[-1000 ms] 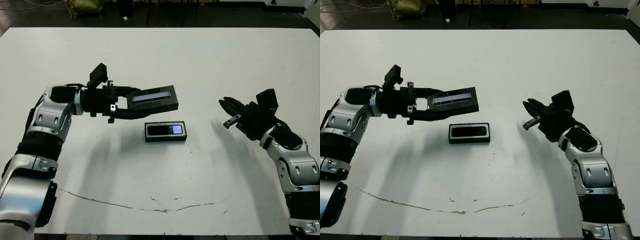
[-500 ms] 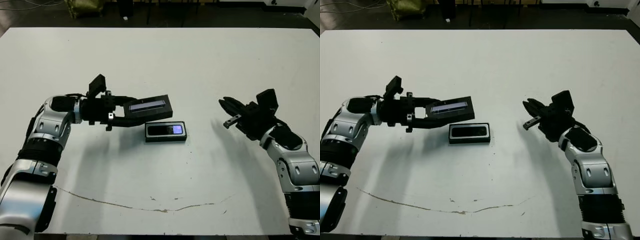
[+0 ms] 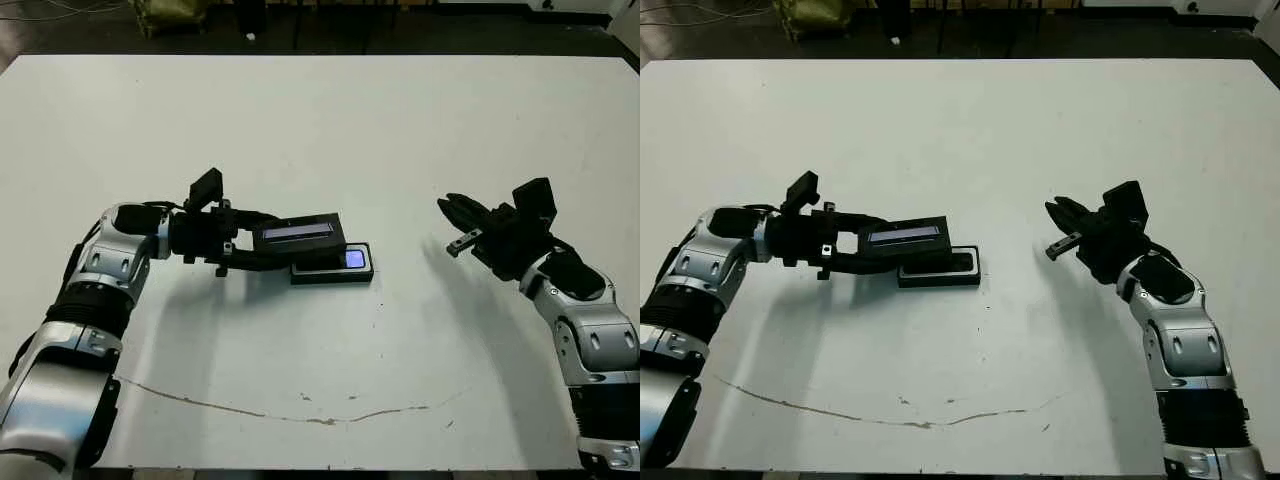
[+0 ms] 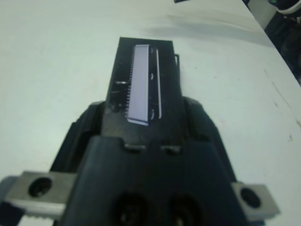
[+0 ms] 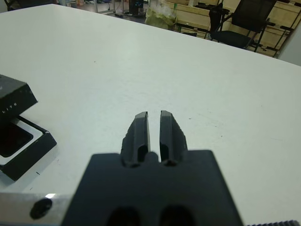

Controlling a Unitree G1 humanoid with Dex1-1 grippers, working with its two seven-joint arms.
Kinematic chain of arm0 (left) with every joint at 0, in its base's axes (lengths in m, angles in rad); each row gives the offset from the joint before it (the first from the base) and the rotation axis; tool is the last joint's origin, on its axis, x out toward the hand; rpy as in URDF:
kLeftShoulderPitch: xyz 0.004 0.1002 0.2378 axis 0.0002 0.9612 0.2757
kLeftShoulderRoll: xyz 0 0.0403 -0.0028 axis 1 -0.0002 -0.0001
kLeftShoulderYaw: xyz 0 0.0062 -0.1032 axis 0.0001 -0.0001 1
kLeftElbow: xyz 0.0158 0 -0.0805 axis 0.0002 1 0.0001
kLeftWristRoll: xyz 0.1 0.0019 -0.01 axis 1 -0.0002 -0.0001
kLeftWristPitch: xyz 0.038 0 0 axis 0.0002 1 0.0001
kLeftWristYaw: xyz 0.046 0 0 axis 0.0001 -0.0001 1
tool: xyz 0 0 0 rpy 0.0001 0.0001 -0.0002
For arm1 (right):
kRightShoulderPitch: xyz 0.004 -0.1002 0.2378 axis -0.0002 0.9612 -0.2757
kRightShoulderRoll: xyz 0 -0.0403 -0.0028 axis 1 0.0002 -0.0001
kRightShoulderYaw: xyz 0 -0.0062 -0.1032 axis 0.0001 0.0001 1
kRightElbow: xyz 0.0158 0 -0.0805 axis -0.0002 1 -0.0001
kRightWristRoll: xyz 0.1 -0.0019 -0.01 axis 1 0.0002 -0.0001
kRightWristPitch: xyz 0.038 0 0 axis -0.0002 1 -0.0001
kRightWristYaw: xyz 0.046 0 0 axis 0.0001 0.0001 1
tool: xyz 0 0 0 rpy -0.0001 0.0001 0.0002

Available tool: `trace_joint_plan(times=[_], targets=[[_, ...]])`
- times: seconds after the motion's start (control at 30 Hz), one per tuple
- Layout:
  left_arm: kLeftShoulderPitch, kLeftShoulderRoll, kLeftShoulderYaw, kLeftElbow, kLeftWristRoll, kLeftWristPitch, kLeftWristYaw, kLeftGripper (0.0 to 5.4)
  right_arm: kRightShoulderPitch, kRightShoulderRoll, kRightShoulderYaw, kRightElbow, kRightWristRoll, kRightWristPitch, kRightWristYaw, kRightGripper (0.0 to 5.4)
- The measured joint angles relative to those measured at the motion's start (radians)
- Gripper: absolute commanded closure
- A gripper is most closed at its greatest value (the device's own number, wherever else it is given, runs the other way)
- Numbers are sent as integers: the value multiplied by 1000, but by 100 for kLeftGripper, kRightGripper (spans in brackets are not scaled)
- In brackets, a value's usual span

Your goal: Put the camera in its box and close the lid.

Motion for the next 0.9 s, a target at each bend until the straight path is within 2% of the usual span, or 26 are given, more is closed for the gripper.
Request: trace_joint_plan(times=[0.9], targets=[[7,-17,-3,36,6,-17,-15,291,0,-1,-1,-4,1,16,4,540]])
